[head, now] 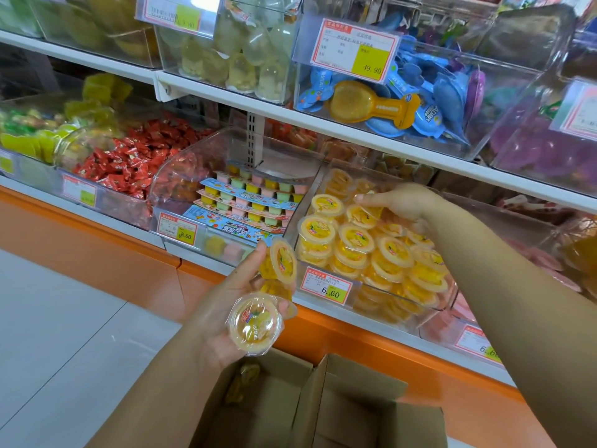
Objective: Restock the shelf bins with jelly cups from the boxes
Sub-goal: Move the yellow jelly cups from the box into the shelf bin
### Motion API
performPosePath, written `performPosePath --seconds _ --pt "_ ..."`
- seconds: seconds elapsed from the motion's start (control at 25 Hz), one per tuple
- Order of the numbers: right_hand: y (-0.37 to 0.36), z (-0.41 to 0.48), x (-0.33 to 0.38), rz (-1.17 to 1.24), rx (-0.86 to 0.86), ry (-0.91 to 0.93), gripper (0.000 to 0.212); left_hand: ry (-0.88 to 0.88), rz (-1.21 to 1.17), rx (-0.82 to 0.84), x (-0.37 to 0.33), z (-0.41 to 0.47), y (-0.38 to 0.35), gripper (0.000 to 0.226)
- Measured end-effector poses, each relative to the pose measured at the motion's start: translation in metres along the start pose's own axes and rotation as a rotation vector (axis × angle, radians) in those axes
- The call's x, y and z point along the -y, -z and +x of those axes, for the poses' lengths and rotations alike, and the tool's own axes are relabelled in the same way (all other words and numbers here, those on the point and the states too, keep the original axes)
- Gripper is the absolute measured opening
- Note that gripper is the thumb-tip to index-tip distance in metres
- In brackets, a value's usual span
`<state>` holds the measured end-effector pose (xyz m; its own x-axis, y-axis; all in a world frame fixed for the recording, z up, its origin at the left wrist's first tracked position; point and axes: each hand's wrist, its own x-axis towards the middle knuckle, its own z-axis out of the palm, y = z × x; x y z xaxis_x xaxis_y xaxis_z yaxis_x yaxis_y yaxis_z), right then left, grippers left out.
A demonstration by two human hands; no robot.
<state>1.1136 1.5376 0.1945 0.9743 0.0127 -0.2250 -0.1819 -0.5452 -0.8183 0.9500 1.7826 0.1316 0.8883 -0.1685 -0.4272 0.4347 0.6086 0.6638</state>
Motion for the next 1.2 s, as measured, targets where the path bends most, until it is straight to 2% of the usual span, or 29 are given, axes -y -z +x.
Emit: performPosePath --seconds 0.08,0.16,0.28,0.4,0.48,0.6,0.8,1.04,1.2 --pt "0.006 -0.001 0.000 0.006 -0.067 -0.019 0.048 0.092 -0.051 0.123 0.000 -0.010 0.002 0.033" --pt "0.013 -0.003 -0.001 0.079 -0.075 -0.064 0.038 0.122 -0.062 0.167 0.002 -0.013 0.009 0.035" --pt "0.027 -0.011 -0.005 0.449 0.026 -0.133 0.017 0.133 -0.097 0.212 0.003 -0.011 0.010 0.038" --pt "0.044 -0.017 -0.012 0.769 0.077 -0.212 0.028 0.128 -0.103 0.208 0.004 -0.010 0.008 0.036" --pt "0.045 -0.018 -0.017 0.689 0.049 -0.220 0.029 0.131 -0.107 0.205 0.005 -0.011 0.007 0.036" --pt "0.039 -0.014 -0.027 0.253 0.004 -0.140 0.013 0.153 -0.105 0.199 0.004 -0.013 0.004 0.039" --pt "0.048 -0.014 -0.026 -0.015 -0.006 -0.109 0.003 0.170 -0.103 0.182 0.006 -0.013 0.002 0.042" --pt "0.034 -0.016 -0.028 -0.099 -0.019 -0.155 0.021 0.188 -0.077 0.165 0.010 -0.006 0.000 0.050" --pt "0.031 -0.013 -0.032 -0.104 -0.055 -0.156 0.014 0.216 -0.081 0.177 0.011 -0.001 0.000 0.066"
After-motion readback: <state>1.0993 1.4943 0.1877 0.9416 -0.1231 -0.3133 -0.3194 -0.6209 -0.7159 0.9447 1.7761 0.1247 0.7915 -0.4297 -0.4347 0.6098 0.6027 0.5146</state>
